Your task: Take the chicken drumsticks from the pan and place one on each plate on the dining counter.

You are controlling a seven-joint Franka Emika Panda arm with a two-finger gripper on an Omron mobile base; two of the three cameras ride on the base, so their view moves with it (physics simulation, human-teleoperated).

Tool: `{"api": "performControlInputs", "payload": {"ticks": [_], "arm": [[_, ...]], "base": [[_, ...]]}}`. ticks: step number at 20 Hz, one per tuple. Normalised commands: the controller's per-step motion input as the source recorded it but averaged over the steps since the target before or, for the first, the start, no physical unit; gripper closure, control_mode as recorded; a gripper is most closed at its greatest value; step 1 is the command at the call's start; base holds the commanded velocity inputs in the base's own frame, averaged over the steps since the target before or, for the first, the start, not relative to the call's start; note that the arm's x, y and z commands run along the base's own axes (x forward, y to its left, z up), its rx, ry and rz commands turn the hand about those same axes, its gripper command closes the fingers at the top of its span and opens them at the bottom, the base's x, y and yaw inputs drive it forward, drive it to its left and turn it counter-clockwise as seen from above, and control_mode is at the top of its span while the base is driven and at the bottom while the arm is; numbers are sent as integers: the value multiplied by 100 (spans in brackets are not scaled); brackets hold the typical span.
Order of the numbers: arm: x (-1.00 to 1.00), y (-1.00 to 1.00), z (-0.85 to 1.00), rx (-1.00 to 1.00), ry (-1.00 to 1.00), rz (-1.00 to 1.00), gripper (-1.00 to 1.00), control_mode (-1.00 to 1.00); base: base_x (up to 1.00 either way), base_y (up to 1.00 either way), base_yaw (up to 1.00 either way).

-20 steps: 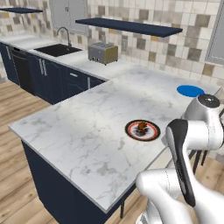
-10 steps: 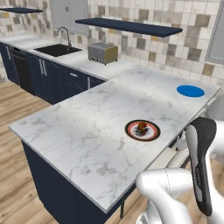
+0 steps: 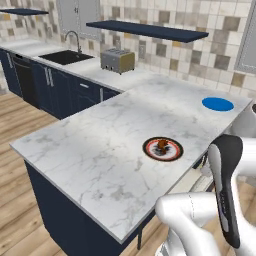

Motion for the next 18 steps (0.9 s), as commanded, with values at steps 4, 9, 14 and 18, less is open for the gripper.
{"api": "performControlInputs", "payload": {"ticks": [4,9,14,18], "arm": [[48,17,-9,-12,0,-12,-100,-100],[26,3,-7,-2,0,-5,-100,-100],[4,0,-3,-1,0,-1,-100,100],[0,0,0,0,0,0,-100,100]], "base": [[0,0,0],[0,0,0],[-3,0,0],[-29,6,0]]}}
